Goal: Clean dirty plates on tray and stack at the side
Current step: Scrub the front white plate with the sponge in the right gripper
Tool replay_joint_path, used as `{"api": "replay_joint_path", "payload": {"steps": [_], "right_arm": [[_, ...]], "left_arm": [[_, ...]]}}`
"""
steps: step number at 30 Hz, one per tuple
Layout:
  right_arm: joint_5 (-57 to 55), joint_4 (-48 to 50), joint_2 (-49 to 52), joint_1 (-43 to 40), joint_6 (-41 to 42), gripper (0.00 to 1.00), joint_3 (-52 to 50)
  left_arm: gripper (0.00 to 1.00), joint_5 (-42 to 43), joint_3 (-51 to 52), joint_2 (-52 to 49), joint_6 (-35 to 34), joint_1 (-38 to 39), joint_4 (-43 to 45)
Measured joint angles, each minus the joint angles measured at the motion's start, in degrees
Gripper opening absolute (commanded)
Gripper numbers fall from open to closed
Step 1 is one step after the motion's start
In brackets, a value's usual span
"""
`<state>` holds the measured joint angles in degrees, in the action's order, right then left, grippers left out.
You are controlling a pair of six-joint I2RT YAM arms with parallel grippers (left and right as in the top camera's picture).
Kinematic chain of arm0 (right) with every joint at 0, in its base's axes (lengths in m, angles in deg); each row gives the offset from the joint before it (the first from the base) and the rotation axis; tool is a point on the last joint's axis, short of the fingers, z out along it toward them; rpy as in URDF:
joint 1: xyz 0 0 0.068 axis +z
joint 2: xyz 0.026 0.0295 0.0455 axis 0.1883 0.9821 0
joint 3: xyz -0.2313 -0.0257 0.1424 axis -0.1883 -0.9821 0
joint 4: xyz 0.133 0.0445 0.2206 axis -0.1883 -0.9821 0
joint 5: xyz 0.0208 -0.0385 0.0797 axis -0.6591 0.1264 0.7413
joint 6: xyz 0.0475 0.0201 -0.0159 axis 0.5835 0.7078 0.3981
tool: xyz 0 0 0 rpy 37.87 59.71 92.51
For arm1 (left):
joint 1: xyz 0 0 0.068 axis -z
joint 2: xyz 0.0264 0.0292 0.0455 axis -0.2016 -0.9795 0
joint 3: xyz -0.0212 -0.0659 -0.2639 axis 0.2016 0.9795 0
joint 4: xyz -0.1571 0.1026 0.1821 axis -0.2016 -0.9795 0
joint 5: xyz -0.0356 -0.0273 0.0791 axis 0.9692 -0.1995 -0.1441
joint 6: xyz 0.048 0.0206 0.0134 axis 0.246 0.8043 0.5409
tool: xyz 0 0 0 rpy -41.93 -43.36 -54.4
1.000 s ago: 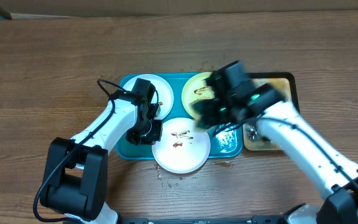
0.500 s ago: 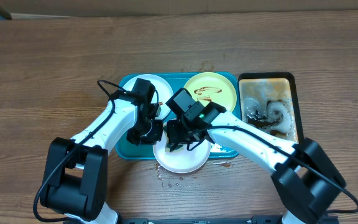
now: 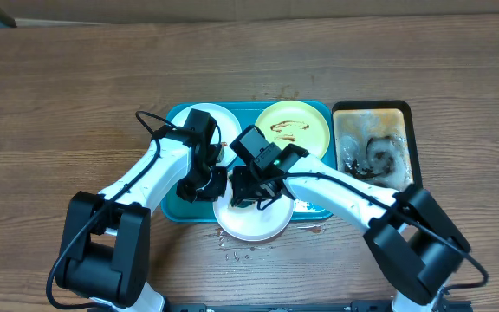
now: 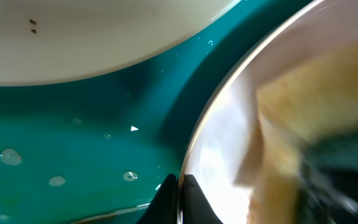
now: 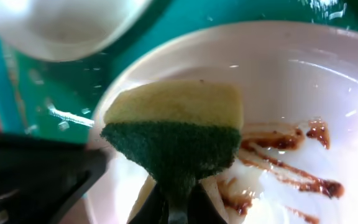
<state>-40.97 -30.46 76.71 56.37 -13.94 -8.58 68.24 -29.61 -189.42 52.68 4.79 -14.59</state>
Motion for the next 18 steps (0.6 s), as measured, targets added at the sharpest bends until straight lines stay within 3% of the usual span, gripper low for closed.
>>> {"api": "replay_joint_path", "payload": {"steps": [9, 18], "right_arm": [[-0.1, 2.3, 1.8, 0.0, 1.0, 0.04, -0.8], [-7.3, -6.1, 0.9, -1.5, 4.9, 0.04, -0.3]], "left_arm": [[0.04, -0.1, 0.0, 0.0, 0.0, 0.0, 0.0], [0.04, 1.2, 0.0, 0.0, 0.0, 0.1, -0.5]]}}
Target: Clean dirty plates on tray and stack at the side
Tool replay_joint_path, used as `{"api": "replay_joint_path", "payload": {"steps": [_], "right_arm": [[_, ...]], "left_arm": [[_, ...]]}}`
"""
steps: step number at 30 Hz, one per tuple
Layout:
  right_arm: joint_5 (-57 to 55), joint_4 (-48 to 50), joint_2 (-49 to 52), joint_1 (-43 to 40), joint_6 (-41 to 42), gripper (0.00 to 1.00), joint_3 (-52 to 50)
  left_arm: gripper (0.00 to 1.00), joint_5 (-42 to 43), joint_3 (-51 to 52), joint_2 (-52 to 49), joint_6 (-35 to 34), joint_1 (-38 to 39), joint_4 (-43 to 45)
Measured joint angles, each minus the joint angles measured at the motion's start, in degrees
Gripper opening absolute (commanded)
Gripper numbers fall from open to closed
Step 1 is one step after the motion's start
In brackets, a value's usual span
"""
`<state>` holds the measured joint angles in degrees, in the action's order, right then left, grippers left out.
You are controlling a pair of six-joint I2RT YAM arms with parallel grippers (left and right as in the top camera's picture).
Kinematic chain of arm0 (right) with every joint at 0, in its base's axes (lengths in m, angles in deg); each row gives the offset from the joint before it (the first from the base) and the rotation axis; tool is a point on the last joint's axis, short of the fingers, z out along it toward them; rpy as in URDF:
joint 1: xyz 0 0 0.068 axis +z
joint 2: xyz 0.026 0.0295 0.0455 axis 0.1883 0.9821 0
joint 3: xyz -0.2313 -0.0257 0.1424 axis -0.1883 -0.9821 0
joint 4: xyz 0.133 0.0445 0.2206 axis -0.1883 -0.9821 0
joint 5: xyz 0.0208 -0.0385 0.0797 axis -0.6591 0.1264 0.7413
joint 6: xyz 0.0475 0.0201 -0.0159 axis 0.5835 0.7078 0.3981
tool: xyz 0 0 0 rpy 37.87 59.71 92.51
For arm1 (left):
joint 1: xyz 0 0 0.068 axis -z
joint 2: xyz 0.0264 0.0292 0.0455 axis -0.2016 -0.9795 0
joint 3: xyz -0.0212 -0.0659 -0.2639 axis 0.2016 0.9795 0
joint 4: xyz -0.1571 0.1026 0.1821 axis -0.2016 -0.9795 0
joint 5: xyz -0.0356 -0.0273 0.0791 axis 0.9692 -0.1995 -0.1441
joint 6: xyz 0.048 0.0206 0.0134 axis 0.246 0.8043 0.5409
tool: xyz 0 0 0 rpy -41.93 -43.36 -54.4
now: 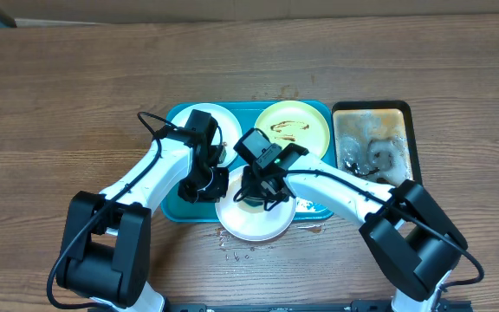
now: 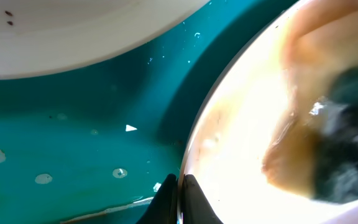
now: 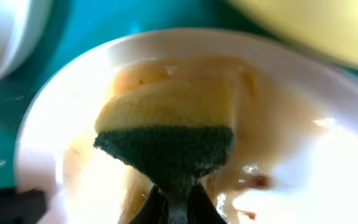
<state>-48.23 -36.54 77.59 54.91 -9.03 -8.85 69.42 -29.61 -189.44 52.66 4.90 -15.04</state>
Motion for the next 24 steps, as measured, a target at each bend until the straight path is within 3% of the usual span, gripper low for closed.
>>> {"api": "replay_joint_path", "payload": {"steps": [17, 24], "right_arm": [[-8.2, -10.7, -2.2, -1.7, -6.4, 0.04, 0.5], [-12.9, -11.8, -13.1, -2.2, -9.1, 0.04, 0.0]], "left_arm": [[0.04, 1.3, -0.2, 0.0, 0.0, 0.0, -1.0], [0.04, -1.0, -2.3, 0.0, -0.4, 0.0, -2.6]]}}
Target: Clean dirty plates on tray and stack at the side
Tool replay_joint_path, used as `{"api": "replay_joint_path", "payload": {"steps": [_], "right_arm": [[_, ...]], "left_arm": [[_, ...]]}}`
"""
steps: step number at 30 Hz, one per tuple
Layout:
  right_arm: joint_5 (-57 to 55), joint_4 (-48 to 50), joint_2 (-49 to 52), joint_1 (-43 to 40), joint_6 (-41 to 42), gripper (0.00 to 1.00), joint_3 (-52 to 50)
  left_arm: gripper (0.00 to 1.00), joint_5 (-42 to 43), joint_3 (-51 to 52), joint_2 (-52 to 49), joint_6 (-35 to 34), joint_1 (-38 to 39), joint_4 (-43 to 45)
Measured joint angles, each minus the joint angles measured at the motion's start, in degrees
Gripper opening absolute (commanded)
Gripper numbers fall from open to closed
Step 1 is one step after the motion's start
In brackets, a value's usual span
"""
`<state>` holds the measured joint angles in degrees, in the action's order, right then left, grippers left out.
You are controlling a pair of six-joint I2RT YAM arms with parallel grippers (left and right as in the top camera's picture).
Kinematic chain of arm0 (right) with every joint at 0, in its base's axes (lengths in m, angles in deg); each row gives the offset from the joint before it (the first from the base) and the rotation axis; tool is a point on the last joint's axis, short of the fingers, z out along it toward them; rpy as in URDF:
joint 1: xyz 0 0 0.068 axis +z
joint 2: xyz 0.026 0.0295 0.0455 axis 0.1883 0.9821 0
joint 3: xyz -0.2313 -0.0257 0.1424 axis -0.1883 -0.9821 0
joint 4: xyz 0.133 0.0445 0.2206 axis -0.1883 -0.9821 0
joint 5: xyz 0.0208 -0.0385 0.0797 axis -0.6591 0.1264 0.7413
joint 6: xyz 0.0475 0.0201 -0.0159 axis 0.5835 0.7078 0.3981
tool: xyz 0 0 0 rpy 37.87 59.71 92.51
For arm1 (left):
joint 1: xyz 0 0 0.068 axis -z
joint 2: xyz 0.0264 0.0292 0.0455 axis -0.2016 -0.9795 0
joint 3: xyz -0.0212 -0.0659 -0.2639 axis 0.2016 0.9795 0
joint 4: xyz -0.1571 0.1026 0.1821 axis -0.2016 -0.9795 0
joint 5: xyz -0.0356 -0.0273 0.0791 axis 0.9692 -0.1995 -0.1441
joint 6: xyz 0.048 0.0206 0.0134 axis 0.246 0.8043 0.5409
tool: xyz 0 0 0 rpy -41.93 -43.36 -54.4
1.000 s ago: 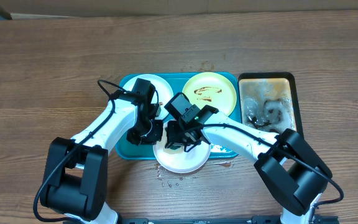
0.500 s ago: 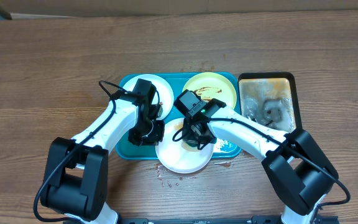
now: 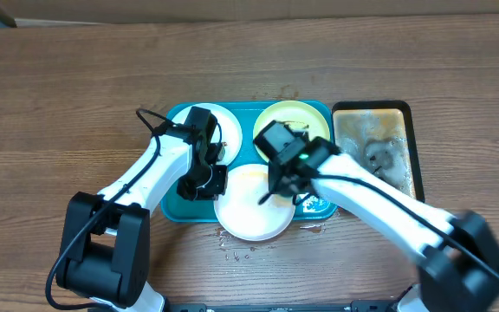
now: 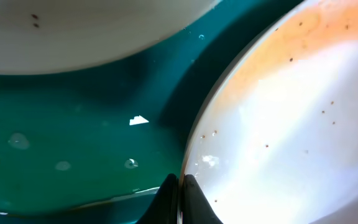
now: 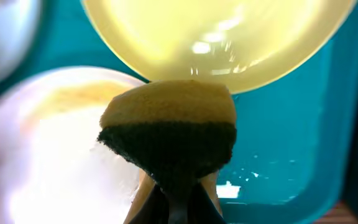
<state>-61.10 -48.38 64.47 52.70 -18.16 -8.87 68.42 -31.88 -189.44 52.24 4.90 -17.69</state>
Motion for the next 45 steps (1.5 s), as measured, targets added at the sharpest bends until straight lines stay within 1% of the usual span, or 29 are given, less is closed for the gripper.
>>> {"api": "replay_joint_path", "payload": {"steps": [6, 9, 13, 19, 23, 27, 30, 36, 41, 45], "right_arm": [[-1.9, -0.6, -10.3, -2.7, -1.0, 0.04, 0.0], [-2.8, -2.8, -14.1, -7.1, -1.4, 0.04, 0.0], [-3.4, -6.6, -14.9, -14.8, -2.1, 0.04, 0.0], [-3.4, -7.0, -14.9, -26.2, -5.2, 0.04, -1.1], [-0.5, -4.8, -14.9, -32.9, -10.2, 0.04, -3.6], [4.4, -1.8, -14.5, -36.5, -15.9, 0.04, -5.3], [7.3, 0.3, -13.4, -38.5, -18.7, 0.04, -7.0], [13.2, 6.1, -9.4, -42.1, -24.0, 0.04, -10.3], [17.1, 7.7, -6.2, -43.4, -25.9, 0.04, -11.2], [18.3, 8.1, -5.0, -43.6, -26.4, 0.04, -11.3]], "left_arm": [[0.04, -1.0, -1.6, 0.9, -0.6, 0.0, -1.4], [0.04, -1.6, -2.0, 2.5, -0.9, 0.0, -1.8], [0.04, -4.2, -2.7, 4.5, -1.3, 0.0, -3.4], [0.04, -9.4, -4.5, 8.9, -2.8, 0.0, -6.2], [0.04, -12.5, -7.1, 12.0, -3.8, 0.0, -6.2], [0.04, -18.1, -8.1, 14.7, -5.8, 1.1, -6.1], [0.04, -23.5, -8.2, 16.1, -7.1, 3.7, -5.7], [0.04, -35.1, -8.2, 16.4, -9.2, 12.6, -5.6], [0.04, -46.8, -8.2, 16.4, -12.0, 21.7, -5.0], [0.04, -55.0, -8.2, 16.4, -13.7, 27.5, -4.4]]}}
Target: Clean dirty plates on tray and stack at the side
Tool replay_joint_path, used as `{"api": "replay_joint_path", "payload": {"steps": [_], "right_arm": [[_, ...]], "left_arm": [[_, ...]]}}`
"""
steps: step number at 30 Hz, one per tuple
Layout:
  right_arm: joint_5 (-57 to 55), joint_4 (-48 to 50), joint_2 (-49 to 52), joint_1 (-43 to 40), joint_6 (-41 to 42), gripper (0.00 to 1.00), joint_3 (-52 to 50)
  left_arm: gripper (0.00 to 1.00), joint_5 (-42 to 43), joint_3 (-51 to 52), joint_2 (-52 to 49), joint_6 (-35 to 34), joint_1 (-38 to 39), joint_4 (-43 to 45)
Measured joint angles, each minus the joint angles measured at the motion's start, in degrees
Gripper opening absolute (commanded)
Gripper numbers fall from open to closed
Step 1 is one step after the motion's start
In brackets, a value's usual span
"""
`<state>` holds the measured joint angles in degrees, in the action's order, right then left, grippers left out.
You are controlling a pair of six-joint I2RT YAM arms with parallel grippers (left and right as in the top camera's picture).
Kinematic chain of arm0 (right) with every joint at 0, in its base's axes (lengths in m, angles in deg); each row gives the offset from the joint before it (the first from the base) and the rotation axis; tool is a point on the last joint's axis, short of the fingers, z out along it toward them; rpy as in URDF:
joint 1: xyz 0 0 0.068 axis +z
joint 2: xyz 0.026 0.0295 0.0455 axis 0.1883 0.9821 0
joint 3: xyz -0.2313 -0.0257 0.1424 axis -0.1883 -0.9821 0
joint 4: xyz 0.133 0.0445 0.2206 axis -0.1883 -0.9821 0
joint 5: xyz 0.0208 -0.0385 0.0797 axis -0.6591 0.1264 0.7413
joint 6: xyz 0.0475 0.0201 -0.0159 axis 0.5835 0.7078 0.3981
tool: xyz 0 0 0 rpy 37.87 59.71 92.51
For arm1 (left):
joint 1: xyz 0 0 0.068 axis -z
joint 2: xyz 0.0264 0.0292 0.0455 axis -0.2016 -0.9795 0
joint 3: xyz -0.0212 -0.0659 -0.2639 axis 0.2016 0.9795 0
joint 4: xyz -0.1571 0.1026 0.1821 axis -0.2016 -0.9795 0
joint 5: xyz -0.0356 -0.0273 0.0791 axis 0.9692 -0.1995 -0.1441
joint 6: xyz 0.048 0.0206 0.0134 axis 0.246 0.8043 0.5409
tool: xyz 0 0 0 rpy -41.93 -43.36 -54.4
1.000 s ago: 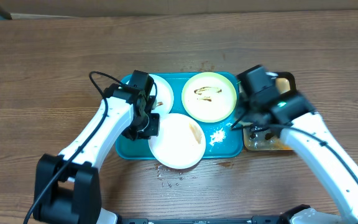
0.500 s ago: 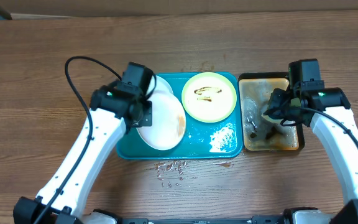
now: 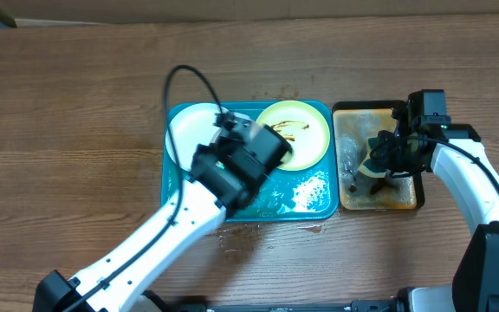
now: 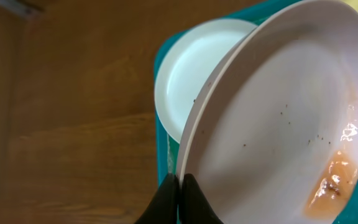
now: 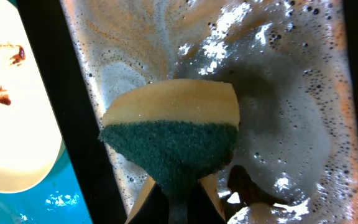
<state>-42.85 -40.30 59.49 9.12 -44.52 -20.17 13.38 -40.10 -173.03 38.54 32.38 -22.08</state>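
My left gripper (image 4: 179,182) is shut on the rim of a white plate (image 4: 278,106). The plate is lifted and tilted above the teal tray (image 3: 312,198), with an orange-brown smear near its lower edge. A second white plate (image 3: 183,132) and a yellow plate (image 3: 312,126) streaked with brown sauce lie on the tray. My right gripper (image 5: 178,198) is shut on a yellow-and-green sponge (image 5: 169,124), held over the black basin (image 3: 408,198) of foamy water. In the overhead view my left arm hides most of the lifted plate.
The basin stands against the tray's right side. Water drops lie on the tray floor and on the wooden table (image 3: 76,104) in front of the tray. Open table stretches to the left of the tray.
My left gripper has raised the white plate from the tray's front edge to well above the tray. The right gripper has carried the sponge from over the tray to the basin.
At first the left gripper pinched the white plate's rim while the sponge rested on its brown sauce streaks. Then the sauce was smeared, then mostly gone with the sponge off the plate. Now the plate is up and the sponge is over the basin.
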Motion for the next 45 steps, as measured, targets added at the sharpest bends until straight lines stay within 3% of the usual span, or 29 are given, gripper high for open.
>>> {"api": "replay_joint_path", "payload": {"steps": [10, 31, 40, 45], "right_arm": [[1.0, 0.3, 0.2, 0.0, -0.5, 0.04, 0.0], [1.0, 0.3, 0.2, 0.0, -0.6, 0.04, 0.0], [1.0, 0.3, 0.2, 0.0, -0.6, 0.04, 0.0], [1.0, 0.3, 0.2, 0.0, -0.6, 0.04, 0.0]], "left_arm": [[0.04, -16.2, 0.0, -1.8, -1.0, 9.5, 1.7], [0.04, -19.3, 0.0, -2.8, -1.0, 9.5, 0.7], [0.04, -10.6, -0.2, -1.9, -1.0, -0.6, 0.5], [0.04, 4.8, -1.6, 3.1, 0.8, -16.1, 3.3]]}}
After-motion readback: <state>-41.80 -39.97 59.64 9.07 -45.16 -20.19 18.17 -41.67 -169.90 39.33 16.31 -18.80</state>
